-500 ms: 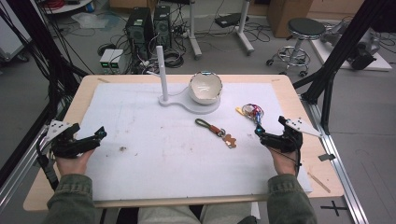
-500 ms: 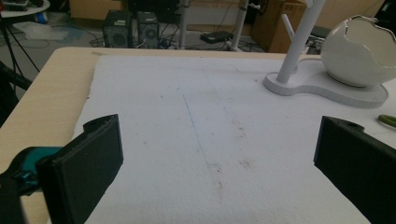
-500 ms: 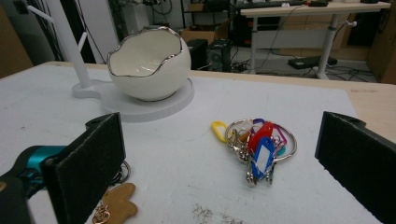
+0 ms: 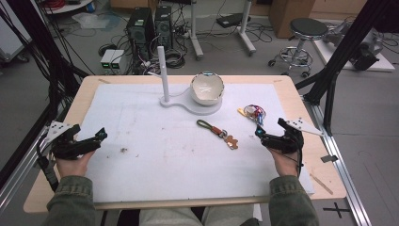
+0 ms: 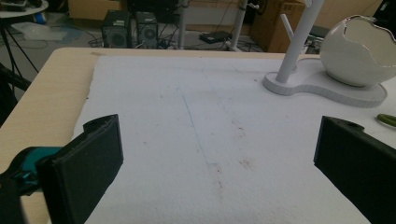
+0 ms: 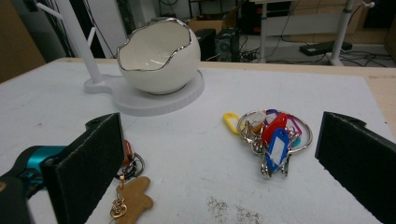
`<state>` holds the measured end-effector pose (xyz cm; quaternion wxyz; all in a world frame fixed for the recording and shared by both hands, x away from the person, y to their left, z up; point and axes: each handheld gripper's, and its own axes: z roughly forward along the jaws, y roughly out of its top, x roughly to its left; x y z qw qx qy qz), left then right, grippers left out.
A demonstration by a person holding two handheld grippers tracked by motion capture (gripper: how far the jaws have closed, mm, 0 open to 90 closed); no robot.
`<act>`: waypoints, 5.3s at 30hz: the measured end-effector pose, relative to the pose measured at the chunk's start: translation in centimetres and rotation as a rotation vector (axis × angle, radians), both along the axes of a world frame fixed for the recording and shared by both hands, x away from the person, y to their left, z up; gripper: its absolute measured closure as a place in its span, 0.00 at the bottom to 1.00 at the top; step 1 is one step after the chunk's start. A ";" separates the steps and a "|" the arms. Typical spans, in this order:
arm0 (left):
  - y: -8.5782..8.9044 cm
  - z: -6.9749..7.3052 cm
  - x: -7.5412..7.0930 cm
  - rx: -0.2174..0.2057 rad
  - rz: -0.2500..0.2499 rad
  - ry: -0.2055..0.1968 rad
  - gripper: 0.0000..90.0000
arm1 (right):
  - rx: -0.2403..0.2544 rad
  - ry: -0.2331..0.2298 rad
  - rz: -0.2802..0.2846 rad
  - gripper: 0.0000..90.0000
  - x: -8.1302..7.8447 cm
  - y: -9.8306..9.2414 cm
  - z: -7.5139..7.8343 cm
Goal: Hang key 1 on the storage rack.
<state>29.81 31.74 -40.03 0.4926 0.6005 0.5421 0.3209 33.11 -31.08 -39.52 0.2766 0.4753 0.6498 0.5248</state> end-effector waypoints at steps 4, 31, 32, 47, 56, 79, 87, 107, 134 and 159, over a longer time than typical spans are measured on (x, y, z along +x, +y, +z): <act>0.0 0.0 0.0 0.003 0.006 -0.001 0.02 | -0.027 0.004 0.013 0.01 0.1 0.3 0.0; 0.0 -0.3 -0.1 -0.009 -0.005 0.009 0.02 | -0.148 0.137 0.126 0.01 3.3 4.1 1.4; 0.0 -0.3 -0.1 -0.011 -0.003 0.008 0.02 | -0.151 0.142 0.132 0.01 3.5 4.3 1.5; 0.0 -0.3 0.0 -0.016 -0.013 0.012 0.02 | -0.192 0.209 0.207 0.01 5.7 7.1 1.7; 0.0 -0.3 0.0 -0.008 -0.014 0.014 0.02 | -0.224 0.250 0.242 0.01 6.8 8.5 1.4; 0.1 -0.3 0.0 -0.015 -0.017 0.010 0.02 | -0.316 0.364 0.324 0.04 9.6 12.1 0.1; -0.1 -0.3 0.1 -0.016 -0.025 0.012 0.02 | -0.359 0.415 0.330 0.07 10.5 12.9 -1.0; -0.1 -0.3 0.1 -0.020 -0.031 0.013 0.02 | -0.402 0.497 0.376 0.29 11.5 14.2 -2.2; 0.0 -0.4 0.2 -0.024 -0.033 0.023 0.02 | -0.426 0.585 0.420 0.80 11.1 14.6 -2.6; 0.1 -0.4 0.2 -0.036 -0.039 0.019 0.02 | -0.383 0.518 0.409 0.80 11.1 15.8 3.5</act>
